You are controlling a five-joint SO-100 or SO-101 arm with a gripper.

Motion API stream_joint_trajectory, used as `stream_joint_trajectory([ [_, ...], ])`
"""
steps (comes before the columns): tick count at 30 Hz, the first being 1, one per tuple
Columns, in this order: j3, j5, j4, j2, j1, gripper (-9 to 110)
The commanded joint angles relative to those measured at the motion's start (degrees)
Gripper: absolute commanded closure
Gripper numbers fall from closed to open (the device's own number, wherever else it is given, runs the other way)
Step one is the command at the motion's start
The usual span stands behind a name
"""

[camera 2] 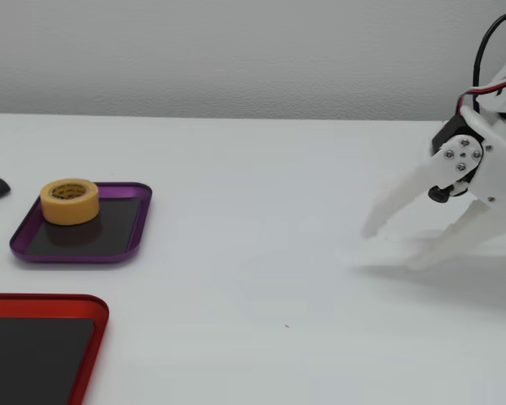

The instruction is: Grasp a tape and put it in the right purple dish.

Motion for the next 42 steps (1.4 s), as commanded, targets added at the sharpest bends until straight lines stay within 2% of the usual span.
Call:
stream_joint_trajectory([
  [1, 0.3, 1.1, 0.4, 4.0, 0.3, 103],
  [14, 0.3, 0.8, 1.2, 4.0, 0.2, 102],
  [21, 0.3, -5.8, 2.5, 4.0, 0.2, 102],
  [42, 0.3, -5.4, 2.2, 4.0, 0.2, 102],
])
